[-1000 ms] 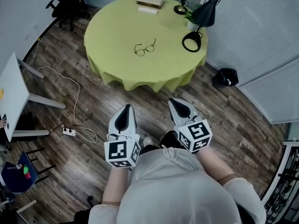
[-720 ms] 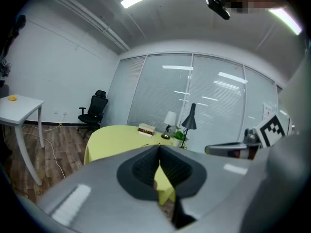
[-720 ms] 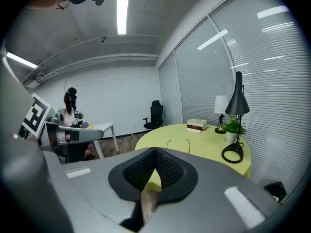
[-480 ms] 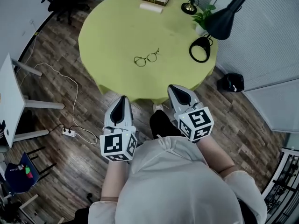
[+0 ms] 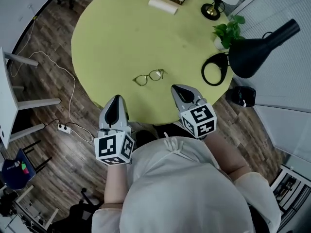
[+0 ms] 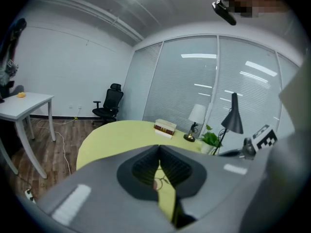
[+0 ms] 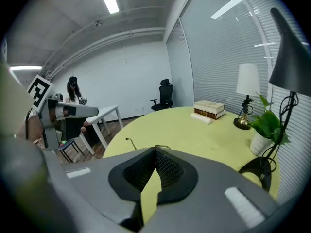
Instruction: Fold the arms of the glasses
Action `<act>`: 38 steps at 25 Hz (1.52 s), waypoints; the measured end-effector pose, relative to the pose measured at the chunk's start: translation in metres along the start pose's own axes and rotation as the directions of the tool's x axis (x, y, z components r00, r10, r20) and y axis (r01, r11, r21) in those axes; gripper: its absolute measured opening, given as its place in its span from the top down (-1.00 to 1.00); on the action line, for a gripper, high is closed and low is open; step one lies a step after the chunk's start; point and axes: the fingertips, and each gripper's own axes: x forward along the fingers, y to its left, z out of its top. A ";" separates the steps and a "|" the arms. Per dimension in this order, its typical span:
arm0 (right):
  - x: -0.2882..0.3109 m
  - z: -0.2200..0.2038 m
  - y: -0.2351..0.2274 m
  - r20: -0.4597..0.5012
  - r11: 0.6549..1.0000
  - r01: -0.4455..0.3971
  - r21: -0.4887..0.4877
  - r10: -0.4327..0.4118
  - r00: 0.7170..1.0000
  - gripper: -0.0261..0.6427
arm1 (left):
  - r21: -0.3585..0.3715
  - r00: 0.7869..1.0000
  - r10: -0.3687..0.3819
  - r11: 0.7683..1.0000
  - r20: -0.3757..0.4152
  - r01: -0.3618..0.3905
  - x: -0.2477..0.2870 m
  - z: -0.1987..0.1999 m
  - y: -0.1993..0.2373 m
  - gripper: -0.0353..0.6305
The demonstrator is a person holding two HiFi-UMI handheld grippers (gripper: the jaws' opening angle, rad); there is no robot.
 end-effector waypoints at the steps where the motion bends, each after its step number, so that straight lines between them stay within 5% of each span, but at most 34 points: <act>1: 0.012 0.000 -0.009 -0.022 1.000 0.001 -0.012 -0.002 1.000 0.92 | -0.007 1.000 0.010 1.000 -0.016 -0.010 0.011 -0.002 0.006 0.88; 9: 0.065 -0.018 -0.037 -0.170 0.991 -0.026 -0.133 0.003 0.985 0.89 | -0.009 0.990 -0.025 1.000 -0.140 0.024 0.060 -0.031 0.029 0.88; 11: 0.079 -0.024 -0.039 -0.206 0.984 -0.064 -0.166 0.029 0.978 0.62 | -0.025 0.985 -0.052 0.999 -0.167 0.048 0.071 -0.040 0.033 0.88; 16: 0.110 -0.031 -0.044 -0.257 0.927 -0.193 -0.322 0.111 0.960 0.33 | -0.032 0.972 -0.082 0.997 -0.222 0.076 0.099 -0.059 0.038 0.88; 20: 0.122 -0.024 -0.037 -0.279 0.844 -0.289 -0.451 0.174 0.944 0.36 | -0.033 0.962 -0.079 0.997 -0.260 0.073 0.104 -0.071 0.048 0.88; 27: 0.130 -0.023 -0.030 -0.367 0.729 -0.417 -0.544 0.240 0.899 0.67 | -0.015 0.950 -0.088 0.996 -0.301 0.088 0.112 -0.079 0.051 0.88; 31: 0.130 -0.024 -0.028 -0.384 0.693 -0.442 -0.569 0.252 0.888 0.88 | 0.001 0.948 -0.092 0.995 -0.304 0.097 0.116 -0.077 0.049 0.88; 38: 0.129 -0.023 -0.027 -0.397 0.636 -0.455 -0.624 0.244 0.885 0.89 | 0.003 0.946 -0.113 0.993 -0.304 0.119 0.136 -0.074 0.048 0.88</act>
